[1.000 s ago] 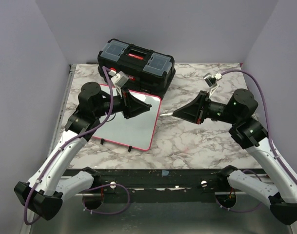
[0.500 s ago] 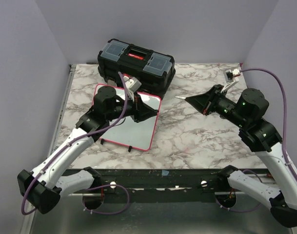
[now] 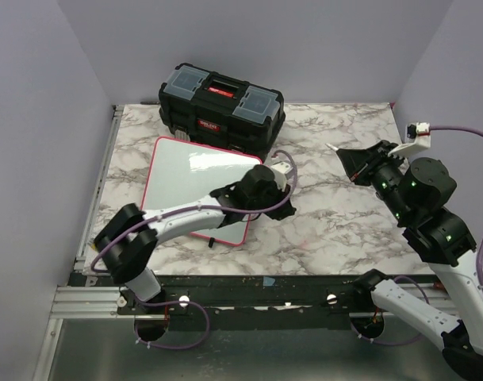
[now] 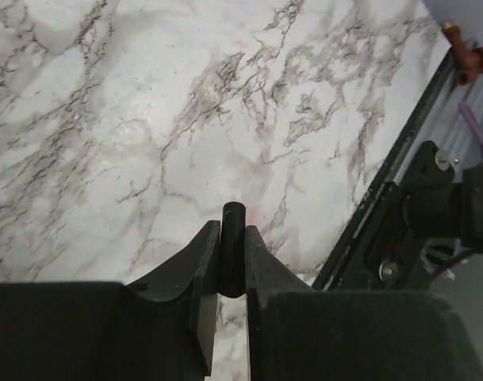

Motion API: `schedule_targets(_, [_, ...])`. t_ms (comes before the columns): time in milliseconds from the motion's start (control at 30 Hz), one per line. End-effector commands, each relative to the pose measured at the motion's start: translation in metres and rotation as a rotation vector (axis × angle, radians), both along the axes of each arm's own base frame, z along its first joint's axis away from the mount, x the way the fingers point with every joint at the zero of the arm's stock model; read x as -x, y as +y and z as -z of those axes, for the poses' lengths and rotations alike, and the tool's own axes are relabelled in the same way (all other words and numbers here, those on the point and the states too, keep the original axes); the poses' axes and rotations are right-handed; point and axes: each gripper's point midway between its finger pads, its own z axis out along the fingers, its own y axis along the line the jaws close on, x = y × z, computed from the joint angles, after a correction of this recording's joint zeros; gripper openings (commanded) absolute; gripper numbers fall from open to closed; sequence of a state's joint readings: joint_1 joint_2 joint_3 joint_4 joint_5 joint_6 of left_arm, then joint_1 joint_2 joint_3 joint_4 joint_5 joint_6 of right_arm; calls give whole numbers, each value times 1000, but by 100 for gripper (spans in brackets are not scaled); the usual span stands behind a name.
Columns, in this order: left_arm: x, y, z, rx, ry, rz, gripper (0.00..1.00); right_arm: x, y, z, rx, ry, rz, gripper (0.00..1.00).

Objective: Write a sentence on the whiteboard
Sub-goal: Place the pen cap at the center of the board.

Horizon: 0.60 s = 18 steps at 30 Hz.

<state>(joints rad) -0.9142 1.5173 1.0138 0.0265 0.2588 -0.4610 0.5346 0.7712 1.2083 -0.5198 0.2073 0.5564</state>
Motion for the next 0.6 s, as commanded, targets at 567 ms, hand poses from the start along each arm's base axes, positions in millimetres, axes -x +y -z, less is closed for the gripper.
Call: schedule_targets(567, [-52, -122, 67, 11, -32, -267, 4, 1, -40, 17, 50, 21, 188, 1])
